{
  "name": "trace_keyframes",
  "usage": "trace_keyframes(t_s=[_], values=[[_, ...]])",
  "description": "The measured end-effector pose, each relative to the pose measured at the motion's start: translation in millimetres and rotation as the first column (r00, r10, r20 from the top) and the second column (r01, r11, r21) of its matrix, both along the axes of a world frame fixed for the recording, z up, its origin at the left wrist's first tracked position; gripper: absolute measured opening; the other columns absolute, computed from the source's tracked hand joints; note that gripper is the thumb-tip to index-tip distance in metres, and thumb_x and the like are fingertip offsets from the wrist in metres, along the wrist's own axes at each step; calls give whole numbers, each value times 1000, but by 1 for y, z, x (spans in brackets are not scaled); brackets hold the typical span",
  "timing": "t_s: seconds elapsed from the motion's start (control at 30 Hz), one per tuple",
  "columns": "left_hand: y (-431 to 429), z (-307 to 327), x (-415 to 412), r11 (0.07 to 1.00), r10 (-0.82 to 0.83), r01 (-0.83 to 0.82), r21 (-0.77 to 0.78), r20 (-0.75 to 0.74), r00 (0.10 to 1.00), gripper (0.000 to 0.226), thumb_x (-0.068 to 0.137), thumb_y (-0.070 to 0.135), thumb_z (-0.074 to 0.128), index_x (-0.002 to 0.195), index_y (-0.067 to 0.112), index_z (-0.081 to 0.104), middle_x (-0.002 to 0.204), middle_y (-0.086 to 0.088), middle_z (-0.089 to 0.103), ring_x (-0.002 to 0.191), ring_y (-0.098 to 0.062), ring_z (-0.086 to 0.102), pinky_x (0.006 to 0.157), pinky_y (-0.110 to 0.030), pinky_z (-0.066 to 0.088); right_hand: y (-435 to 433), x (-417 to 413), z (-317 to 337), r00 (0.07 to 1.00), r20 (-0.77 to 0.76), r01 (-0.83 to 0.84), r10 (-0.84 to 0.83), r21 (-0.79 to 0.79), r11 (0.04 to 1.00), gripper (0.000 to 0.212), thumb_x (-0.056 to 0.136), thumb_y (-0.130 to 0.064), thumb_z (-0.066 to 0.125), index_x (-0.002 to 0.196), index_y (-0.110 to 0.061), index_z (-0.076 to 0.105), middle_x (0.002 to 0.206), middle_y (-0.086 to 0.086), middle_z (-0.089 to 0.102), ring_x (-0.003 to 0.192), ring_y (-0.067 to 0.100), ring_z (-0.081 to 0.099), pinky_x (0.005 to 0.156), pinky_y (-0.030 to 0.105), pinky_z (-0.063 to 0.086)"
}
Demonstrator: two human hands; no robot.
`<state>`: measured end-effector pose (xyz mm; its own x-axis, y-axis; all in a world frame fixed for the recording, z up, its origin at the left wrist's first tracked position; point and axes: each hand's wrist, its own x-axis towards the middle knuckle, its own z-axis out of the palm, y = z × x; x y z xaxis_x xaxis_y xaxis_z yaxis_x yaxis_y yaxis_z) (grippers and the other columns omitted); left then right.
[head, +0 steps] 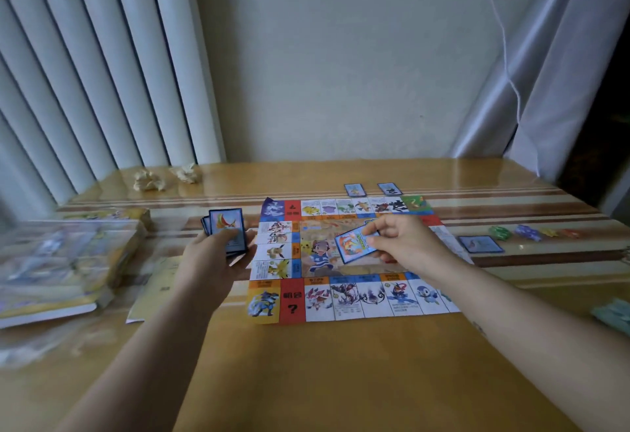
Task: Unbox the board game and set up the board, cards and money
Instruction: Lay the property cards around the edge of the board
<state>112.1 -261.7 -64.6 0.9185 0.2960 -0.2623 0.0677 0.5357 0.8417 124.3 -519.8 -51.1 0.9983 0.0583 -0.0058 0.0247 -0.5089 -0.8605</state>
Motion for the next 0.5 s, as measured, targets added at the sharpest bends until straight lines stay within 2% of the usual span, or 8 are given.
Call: trace_keyframes(t_s=[0.07, 0.13, 0.23, 0.37, 0.43, 0.5], values=[[13, -2, -2, 999, 8, -8, -37, -8, 1000, 13, 95, 2, 48, 103, 4, 57, 84, -9, 64, 75, -16, 63, 60, -30, 52, 14, 2, 1, 1000, 15, -24, 24, 8, 1000, 8, 92, -7, 59, 91, -15, 58, 83, 0, 68, 49, -2, 59, 50, 13, 47], [22, -3, -4, 996, 23, -24, -83, -19, 1000, 16, 95, 3, 47, 110, 3, 54, 86, -9, 61, 77, -17, 60, 65, -31, 49, 26, 4, 3, 999, 14, -49, 49, 27, 998, 14, 92, -5, 59, 100, -14, 53, 86, 3, 69, 53, 5, 62, 53, 19, 49], [31, -1, -7, 996, 21, -24, -85, -42, 999, 18, 95, 3, 47, 110, 6, 55, 76, -4, 52, 67, -14, 50, 70, -32, 46, 43, 8, 7, 997, 0, -82, 82, 49, 995, 21, 91, -4, 59, 106, -15, 47, 86, 0, 68, 50, 8, 60, 58, 26, 48], [36, 4, -4, 998, -57, 56, -22, -55, 997, 23, 96, 5, 44, 111, 10, 60, 68, 0, 41, 56, -10, 35, 62, -24, 36, 59, 17, 17, 993, 28, -115, 117, -52, 992, 16, 92, -8, 60, 105, -11, 52, 91, 5, 71, 68, 14, 64, 62, 24, 49], [35, 8, 0, 995, -78, 81, 63, -47, 996, 20, 94, 3, 48, 107, 9, 63, 69, 0, 42, 56, -10, 33, 58, -21, 31, 67, 24, 25, 988, 59, -139, 145, -103, 985, 13, 92, -10, 60, 103, -13, 56, 87, -1, 70, 76, 14, 66, 68, 28, 49], [32, 14, 5, 973, -122, 126, 192, -30, 992, 13, 91, 5, 57, 102, 9, 64, 70, 0, 44, 57, -10, 35, 59, -22, 32, 77, 32, 34, 977, 92, -180, 194, -144, 973, 14, 92, -11, 60, 104, -17, 59, 79, -8, 67, 64, 1, 62, 60, 24, 45]])
